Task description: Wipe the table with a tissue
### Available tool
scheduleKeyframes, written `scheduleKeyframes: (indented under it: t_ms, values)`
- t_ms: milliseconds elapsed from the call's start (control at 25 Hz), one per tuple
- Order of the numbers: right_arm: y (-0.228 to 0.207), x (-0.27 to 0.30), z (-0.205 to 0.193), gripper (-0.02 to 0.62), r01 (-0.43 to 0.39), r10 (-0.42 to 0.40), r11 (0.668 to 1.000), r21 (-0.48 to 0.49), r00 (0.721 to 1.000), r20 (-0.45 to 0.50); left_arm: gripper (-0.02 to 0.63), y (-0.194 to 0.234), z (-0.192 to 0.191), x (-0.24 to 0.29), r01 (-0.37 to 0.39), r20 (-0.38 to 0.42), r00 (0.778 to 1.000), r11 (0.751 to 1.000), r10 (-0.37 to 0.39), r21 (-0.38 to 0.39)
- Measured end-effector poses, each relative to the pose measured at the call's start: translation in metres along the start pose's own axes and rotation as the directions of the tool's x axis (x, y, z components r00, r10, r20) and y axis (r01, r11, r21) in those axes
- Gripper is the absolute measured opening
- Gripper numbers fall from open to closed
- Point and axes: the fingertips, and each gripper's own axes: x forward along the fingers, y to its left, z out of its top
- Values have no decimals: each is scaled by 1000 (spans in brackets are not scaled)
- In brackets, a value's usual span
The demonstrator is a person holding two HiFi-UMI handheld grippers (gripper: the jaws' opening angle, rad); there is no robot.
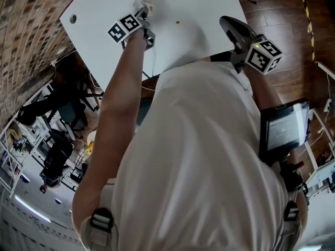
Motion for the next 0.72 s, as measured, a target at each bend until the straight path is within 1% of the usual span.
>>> scheduleKeyframes:
  t_ms: [80,200,320,440,560,640,720]
  values:
    - [0,-1,0,8,-1,1,1000,3,1000,-2,48,-4,-1,2,-1,-4,1000,1000,1,1]
    - [1,-1,0,8,-2,2,1000,2,1000,0,48,-8,-1,5,-6,-10,1000,1000,6,22]
    - [2,1,-1,8,-2,2,1000,3,1000,-2,48,-11,1,7,-23,-21,999,998,25,66]
    - [2,0,-1,8,3,-3,1000,5,1000,-6,48,-15,-1,10,-16,-44,999,994,20,108]
    - [1,-1,-2,8,2,-2,1000,10,1000,-4,48,-22,-7,11,7,-99,995,988,8,155]
    - [0,-3,-1,8,0,0,1000,16,1000,-2,48,-30,-17,11,35,-157,988,980,-3,197]
    - [1,-4,0,8,-5,5,1000,20,1000,0,48,-38,-29,9,62,-209,978,973,-15,222]
